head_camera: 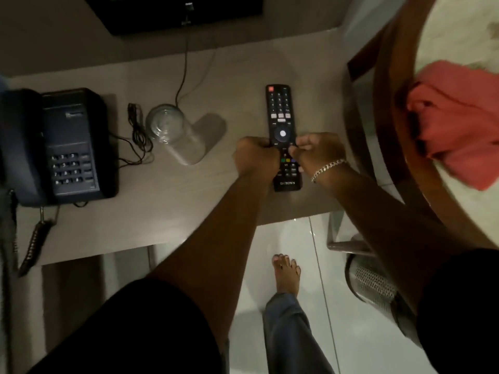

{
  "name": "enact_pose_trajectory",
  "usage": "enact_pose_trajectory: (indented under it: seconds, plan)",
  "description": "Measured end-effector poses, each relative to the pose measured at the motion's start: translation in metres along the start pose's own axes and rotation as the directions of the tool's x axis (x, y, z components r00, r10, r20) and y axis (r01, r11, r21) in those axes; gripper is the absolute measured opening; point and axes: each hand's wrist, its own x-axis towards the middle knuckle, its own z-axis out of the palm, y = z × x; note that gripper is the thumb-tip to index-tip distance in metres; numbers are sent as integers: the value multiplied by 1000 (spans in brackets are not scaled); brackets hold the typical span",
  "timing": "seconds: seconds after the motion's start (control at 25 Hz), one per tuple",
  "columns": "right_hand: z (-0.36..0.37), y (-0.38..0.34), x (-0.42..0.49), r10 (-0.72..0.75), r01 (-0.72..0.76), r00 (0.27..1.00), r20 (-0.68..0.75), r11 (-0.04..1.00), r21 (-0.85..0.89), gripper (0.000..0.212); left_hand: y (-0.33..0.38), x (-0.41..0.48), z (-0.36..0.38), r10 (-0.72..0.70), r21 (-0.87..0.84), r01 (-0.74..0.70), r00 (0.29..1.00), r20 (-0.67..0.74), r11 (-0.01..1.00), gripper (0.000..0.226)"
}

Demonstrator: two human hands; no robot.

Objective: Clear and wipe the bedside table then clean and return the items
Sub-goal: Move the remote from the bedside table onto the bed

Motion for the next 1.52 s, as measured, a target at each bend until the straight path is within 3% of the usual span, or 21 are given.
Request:
enact_pose_trajectory:
  seconds: [0.24,0.44,0.68,0.8,0.92,1.08,1.2,1.4,1.52]
  plan:
    - [-20,-57,-37,-154,137,984,85,974,183,24,21,-30,-52,-17,-415,-4,999,-47,910,24]
    - [2,-159,-87,-371,315,892,258,920,234,18,33,-62,-152,17,-582,-152,973,-230,799,22]
    - [114,-272,-178,-493,406,682,541,870,281,23,-9,-97,-311,-112,-695,-314,862,-494,647,20]
    - [206,-318,-241,-515,478,511,688,836,271,22,-60,-110,-404,-229,-690,-389,747,-624,611,20]
    - [300,-357,-308,-567,604,414,712,756,251,22,-115,-115,-487,-312,-641,-410,625,-716,649,16]
    - [405,-392,-362,-591,671,379,713,706,228,25,-165,-102,-582,-424,-675,-398,553,-717,622,19]
    - [465,-410,-391,-613,703,393,685,681,206,24,-192,-82,-640,-438,-658,-362,526,-729,661,18]
    - [509,-420,-409,-716,818,420,557,564,108,14,-214,-62,-691,-396,-557,-280,467,-791,782,18]
    - [493,-408,-407,-772,820,388,503,539,195,7,-209,-76,-677,-346,-449,-238,371,-862,861,17]
